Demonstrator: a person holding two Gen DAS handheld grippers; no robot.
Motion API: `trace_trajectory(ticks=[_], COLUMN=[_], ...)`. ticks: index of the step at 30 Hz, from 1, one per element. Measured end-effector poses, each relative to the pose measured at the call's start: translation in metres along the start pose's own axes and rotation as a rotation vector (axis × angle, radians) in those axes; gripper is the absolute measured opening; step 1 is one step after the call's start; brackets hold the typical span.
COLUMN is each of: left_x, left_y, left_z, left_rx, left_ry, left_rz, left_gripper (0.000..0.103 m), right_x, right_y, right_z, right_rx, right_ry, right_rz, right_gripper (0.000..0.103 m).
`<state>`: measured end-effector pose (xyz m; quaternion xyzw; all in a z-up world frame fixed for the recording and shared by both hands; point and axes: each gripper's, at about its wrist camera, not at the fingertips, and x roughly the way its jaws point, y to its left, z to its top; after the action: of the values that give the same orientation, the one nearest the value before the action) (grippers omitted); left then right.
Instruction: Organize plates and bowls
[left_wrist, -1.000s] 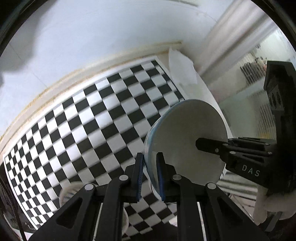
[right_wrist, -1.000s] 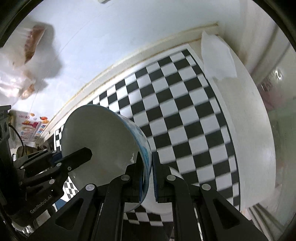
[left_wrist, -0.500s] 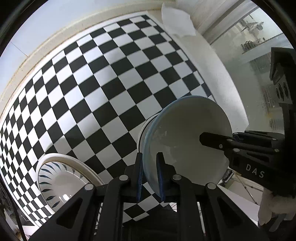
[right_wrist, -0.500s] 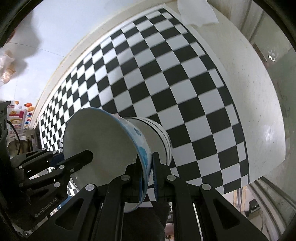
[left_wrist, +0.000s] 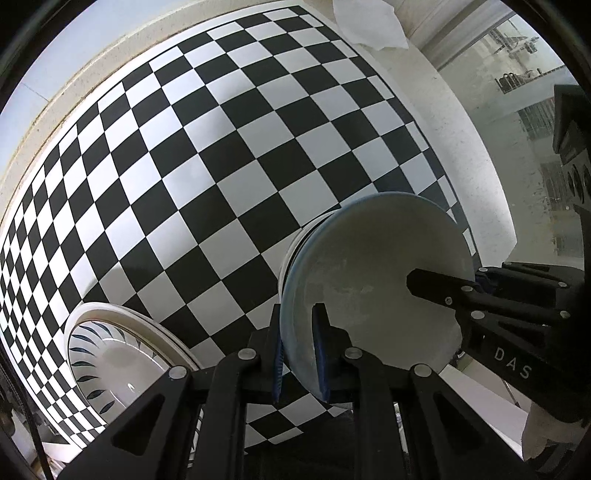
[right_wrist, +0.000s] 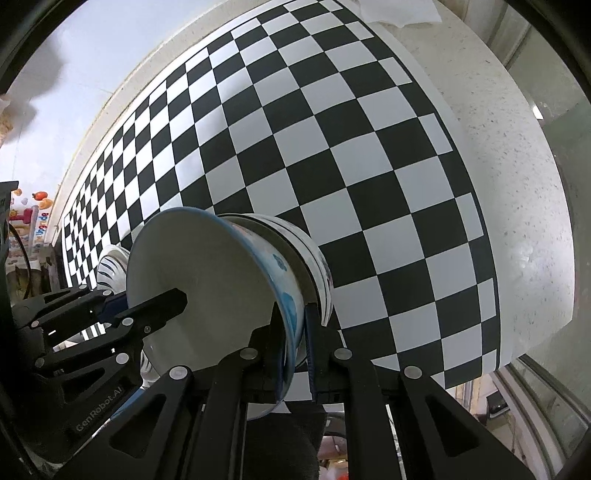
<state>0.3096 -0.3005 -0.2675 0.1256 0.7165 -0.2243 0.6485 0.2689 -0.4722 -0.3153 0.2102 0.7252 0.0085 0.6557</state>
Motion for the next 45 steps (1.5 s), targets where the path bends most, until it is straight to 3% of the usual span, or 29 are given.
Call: trace_trajectory(ticks=[29,33,40,45], left_x=[0.006,0.001,-0.021,-0.047], left_y=[0.004,0.005,0.005,0.003], left_z=[-0.003,-0.006,-0.013,-0.024], left_rx=[-0.034,-0.036,-0.036,-0.022], left_ry=[0.015,0.011,-0.033,-0.084], left_rz=[0.011,0.011,0.003,0.002], left_gripper=[0.014,0.015,0.015,0.015], right_x=[0.003,-0.001,-0.016,-0.038], right_y=[-0.003,-0.002,-0.001,0.000], right_z=[0.006,0.003,-0.005,-0.016], right_rx=[0.028,0.027,0.023,0.018], right_ry=[0.035,0.031,0.001,-0.038], right_rz=[0.002,0.000,0.005,0.015], right_gripper=[0.015,0.018,0.033,0.034])
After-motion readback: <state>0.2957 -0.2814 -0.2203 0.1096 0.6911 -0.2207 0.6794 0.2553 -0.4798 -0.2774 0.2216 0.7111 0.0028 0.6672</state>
